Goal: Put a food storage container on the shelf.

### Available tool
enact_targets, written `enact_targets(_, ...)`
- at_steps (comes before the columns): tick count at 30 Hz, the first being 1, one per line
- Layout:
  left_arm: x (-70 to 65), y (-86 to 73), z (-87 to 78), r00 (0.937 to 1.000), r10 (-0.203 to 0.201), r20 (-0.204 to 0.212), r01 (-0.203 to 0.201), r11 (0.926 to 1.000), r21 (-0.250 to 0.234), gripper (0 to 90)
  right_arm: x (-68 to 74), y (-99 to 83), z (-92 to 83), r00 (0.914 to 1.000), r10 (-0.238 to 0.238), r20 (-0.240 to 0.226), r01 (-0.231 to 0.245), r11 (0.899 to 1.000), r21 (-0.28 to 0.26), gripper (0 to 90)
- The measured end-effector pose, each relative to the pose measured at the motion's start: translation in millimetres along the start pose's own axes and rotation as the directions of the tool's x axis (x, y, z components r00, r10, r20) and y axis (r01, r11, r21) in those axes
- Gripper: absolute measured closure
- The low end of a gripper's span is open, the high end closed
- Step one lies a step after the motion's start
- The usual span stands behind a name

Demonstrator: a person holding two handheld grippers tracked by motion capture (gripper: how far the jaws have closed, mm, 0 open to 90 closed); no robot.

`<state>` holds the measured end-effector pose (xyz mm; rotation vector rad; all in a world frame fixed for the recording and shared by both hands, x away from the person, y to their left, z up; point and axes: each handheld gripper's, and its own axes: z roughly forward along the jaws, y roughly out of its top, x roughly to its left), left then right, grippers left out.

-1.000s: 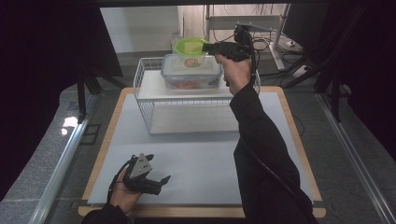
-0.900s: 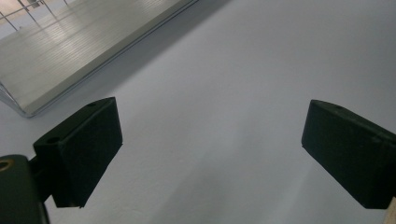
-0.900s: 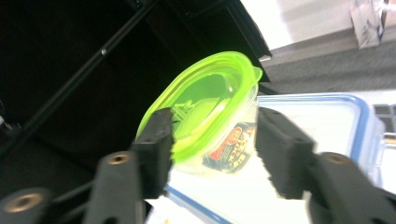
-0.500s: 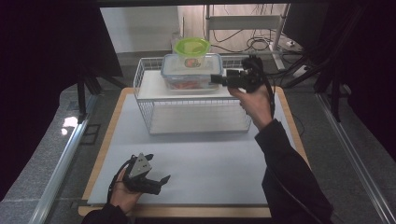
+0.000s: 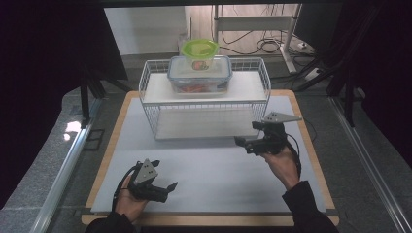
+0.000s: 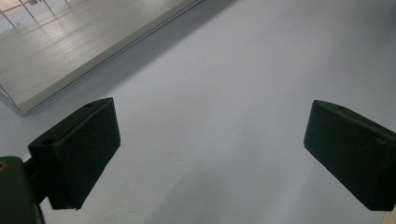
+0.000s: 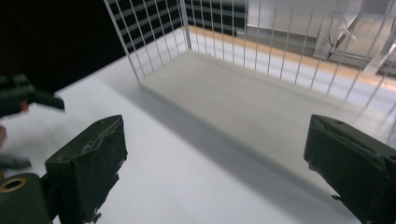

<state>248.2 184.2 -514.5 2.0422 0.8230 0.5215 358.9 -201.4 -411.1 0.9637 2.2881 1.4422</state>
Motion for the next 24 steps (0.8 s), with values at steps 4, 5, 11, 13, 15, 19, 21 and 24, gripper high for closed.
enact_targets(4,0.5,-0.5,0.0,1.0000,-0.004,0.001,0.004,1.0000,-0.003,3.2,0.9,-29.4,-2.4,0.9998,-0.009,0.015,0.009,1.000,0.018,4.6)
enact_targets(5,0.5,-0.7,0.0,1.0000,-0.002,0.001,0.002,1.0000,-0.003,3.2,1.4,-36.0,-2.5,0.9995,-0.018,0.025,0.017,0.999,0.030,4.2)
enact_targets(11,0.7,-1.8,1.2,1.0000,-0.002,0.002,0.002,1.0000,0.001,2.4,5.5,-71.7,-0.9,0.9967,-0.047,0.067,0.040,0.994,0.103,2.3)
enact_targets(13,1.1,-2.5,1.7,1.0000,0.001,-0.001,-0.001,1.0000,0.005,2.4,6.0,-82.5,0.6,0.9959,-0.052,0.075,0.041,0.989,0.139,2.1)
enact_targets(15,1.7,-3.3,2.1,1.0000,0.003,0.000,-0.003,1.0000,0.001,2.3,6.0,-91.5,1.8,0.9935,-0.069,0.090,0.052,0.983,0.178,2.1)
enact_targets(19,3.0,-4.4,3.2,1.0000,0.000,0.001,0.000,1.0000,0.000,1.8,4.2,-103.3,5.4,0.9920,-0.074,0.102,0.048,0.970,0.240,2.1)
enact_targets(21,3.3,-4.4,3.1,1.0000,0.000,0.000,0.000,1.0000,-0.003,1.7,4.0,-104.6,6.8,0.9905,-0.084,0.109,0.055,0.967,0.249,2.1)
enact_targets(24,3.9,-3.9,2.9,1.0000,-0.004,-0.001,0.004,0.9999,-0.013,1.2,4.0,-105.3,9.2,0.9865,-0.093,0.135,0.057,0.967,0.250,0.2)
